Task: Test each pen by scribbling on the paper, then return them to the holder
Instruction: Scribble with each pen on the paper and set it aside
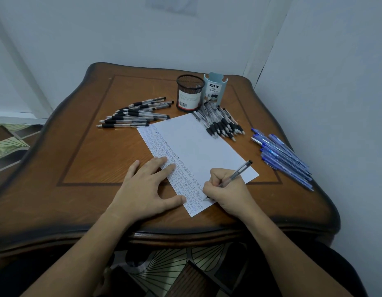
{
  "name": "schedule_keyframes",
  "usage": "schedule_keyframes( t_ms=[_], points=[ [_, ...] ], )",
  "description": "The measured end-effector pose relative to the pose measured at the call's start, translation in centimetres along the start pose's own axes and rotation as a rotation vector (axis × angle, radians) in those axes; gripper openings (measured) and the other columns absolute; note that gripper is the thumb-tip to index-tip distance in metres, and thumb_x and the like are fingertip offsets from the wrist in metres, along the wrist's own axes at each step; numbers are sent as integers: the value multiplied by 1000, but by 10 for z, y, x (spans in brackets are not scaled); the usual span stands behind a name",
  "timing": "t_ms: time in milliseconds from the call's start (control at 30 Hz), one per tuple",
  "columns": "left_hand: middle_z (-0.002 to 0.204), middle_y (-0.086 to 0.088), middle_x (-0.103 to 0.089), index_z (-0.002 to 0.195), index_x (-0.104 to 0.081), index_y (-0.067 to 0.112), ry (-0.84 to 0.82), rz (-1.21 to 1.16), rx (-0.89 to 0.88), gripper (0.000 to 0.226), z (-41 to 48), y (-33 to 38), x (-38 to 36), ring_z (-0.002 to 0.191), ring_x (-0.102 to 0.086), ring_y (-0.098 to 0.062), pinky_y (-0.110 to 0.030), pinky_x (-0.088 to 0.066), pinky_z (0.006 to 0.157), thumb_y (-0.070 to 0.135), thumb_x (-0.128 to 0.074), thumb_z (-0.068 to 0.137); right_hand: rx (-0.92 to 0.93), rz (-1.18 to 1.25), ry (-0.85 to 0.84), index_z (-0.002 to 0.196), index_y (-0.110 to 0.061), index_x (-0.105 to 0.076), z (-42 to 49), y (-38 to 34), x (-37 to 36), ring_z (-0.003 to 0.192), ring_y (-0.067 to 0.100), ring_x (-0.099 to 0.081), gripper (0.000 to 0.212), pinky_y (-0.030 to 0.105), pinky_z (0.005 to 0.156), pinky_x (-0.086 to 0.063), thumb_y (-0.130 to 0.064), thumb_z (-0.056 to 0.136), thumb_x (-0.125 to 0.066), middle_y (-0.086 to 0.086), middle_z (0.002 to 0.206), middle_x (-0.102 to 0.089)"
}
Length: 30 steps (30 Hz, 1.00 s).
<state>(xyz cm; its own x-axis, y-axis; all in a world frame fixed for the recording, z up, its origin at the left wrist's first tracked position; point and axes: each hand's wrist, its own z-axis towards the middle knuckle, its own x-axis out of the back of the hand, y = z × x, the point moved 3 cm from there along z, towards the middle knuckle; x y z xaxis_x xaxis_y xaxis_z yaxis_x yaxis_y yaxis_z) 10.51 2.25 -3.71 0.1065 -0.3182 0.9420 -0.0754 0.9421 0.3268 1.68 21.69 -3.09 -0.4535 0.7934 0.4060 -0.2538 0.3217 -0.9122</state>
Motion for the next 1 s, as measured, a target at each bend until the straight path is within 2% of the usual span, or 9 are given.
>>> schedule_keyframes(
  t_ms=[167, 267, 367, 500, 600, 767, 833, 900, 1000],
  points=[
    [159, 12, -25, 149, -36, 37, 17, -15, 0, 104, -1, 1, 1, 147, -16, -6, -40, 3, 119, 93, -23, 63, -13, 70, 25, 51, -18, -34, -1, -4, 2, 51, 14, -38, 35, 25, 53, -32, -11, 69, -63, 1, 52, -32],
    [158, 12, -27, 148, -37, 37, 22, -11, -2, 103, -1, 2, 1, 147, -18, -6, -41, 2, 119, 93, -24, 63, -2, 84, 40, 52, -18, -33, -1, -4, 2, 53, 17, -37, 40, 25, 51, -29, -5, 73, -65, 3, 53, -31],
    [158, 11, -26, 149, -37, 36, 20, -13, -3, 105, -1, 1, 2, 147, -18, -7, -41, 2, 120, 95, -22, 62, 1, 28, 33, 54, -17, -33, 0, -3, 2, 53, 13, -34, 47, 24, 50, -27, 4, 79, -66, -5, 51, -29],
    [158, 11, -27, 149, -36, 36, 20, -12, -14, 106, -1, 2, 1, 147, -18, -7, -40, 2, 119, 96, -21, 63, -12, 29, 18, 54, -15, -35, 0, -2, 3, 49, 9, -36, 44, 23, 49, -31, 5, 79, -65, -6, 49, -32],
    [158, 11, -28, 148, -38, 36, 31, -20, -7, 101, -1, 1, 1, 146, -20, -7, -41, 1, 119, 92, -26, 65, -4, 18, 36, 52, -17, -35, 0, -3, 3, 53, 15, -40, 42, 25, 51, -31, -3, 77, -67, 0, 52, -34],
    [158, 11, -27, 148, -38, 36, 27, -19, -8, 102, -2, 1, 2, 147, -18, -7, -40, 3, 119, 93, -25, 65, -103, 232, 74, 57, -12, -40, 4, -5, 8, 49, 11, -50, 40, 27, 54, -45, 7, 88, -58, 6, 55, -45],
    [158, 12, -27, 149, -37, 36, 23, -17, -6, 102, -2, 2, 3, 147, -17, -6, -39, 4, 119, 93, -24, 64, -120, 301, 67, 60, -8, -44, 6, -7, 10, 51, 12, -44, 36, 23, 54, -39, 1, 94, -53, 7, 56, -49],
    [159, 13, -24, 149, -34, 37, 11, -5, -6, 103, -2, 2, 3, 147, -15, -5, -39, 5, 119, 93, -23, 64, -149, 378, 58, 68, -8, -44, 8, -9, 12, 49, 13, -39, 36, 25, 54, -36, -18, 102, -50, 6, 52, -46],
    [159, 14, -22, 150, -32, 38, -1, 8, -5, 105, -2, 1, 4, 147, -13, -4, -39, 5, 119, 95, -19, 62, -205, 360, 14, 98, -13, -54, 11, -12, 13, 45, 12, -38, 43, 25, 50, -35, -53, 98, -38, 0, 47, -43]
  ],
)
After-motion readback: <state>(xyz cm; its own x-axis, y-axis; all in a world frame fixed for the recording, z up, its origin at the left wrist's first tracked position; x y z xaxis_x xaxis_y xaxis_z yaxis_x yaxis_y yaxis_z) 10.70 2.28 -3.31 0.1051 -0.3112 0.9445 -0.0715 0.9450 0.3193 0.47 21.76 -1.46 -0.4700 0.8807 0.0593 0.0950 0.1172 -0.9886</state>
